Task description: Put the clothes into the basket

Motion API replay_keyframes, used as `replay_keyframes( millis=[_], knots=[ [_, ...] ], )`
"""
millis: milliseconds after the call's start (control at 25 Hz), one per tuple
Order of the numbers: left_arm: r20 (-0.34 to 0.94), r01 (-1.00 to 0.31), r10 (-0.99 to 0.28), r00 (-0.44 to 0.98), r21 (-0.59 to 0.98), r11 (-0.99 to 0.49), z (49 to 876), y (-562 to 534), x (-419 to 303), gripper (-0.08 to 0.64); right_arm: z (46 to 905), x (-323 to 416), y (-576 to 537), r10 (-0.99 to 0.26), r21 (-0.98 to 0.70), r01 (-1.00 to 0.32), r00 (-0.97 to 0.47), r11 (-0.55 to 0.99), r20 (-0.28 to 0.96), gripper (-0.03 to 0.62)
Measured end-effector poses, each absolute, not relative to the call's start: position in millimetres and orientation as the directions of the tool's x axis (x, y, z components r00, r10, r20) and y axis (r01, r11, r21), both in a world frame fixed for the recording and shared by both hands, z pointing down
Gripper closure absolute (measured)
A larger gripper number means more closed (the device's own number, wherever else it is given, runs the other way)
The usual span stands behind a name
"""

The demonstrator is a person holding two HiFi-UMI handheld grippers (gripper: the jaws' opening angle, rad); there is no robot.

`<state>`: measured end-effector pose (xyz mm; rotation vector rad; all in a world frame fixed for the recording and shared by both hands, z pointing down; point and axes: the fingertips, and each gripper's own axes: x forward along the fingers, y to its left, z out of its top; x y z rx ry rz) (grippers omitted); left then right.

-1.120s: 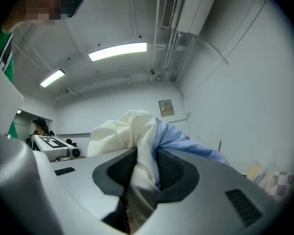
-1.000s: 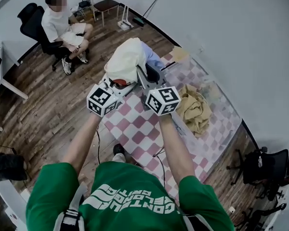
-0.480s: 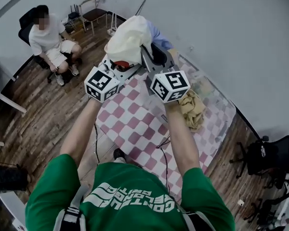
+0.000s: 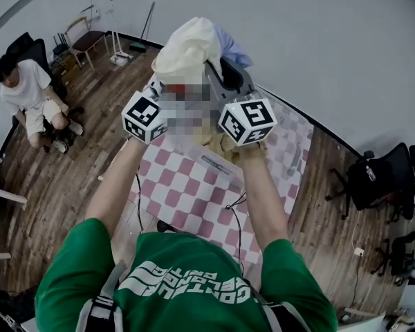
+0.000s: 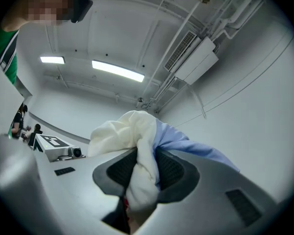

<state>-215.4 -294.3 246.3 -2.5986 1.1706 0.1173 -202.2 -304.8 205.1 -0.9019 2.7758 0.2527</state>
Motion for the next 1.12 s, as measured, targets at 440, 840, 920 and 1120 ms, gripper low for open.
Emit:
replay_keyframes(
  millis=[440,840,920,1120],
  knots=[
    [-0.139,-0.574,-0.557,0.819,-0.208,-0.792,280,-312,-78,0.282,237,-64,-322,-0.734,0.093,-0.757,-0.651,0.647,-0.192,0.486],
    [-0.046,-0.495,-0.495,0.868,-0.155,-0.855,326,-334,-33,0.282,284,-18,-347,-0.802,0.037,-0.807,-0.590,0.590,-0.086,0.485],
    [-0.020,-0.488,-0.490,0.871,-0.143,-0.861,339,-340,-32,0.284,297,-17,-354,-0.808,0.024,-0.810,-0.586,0.586,-0.060,0.486],
    [0.066,-0.469,-0.476,0.877,-0.101,-0.878,385,-359,-33,0.287,342,-17,-375,-0.818,0.002,-0.819,-0.574,0.574,0.033,0.485]
  ],
)
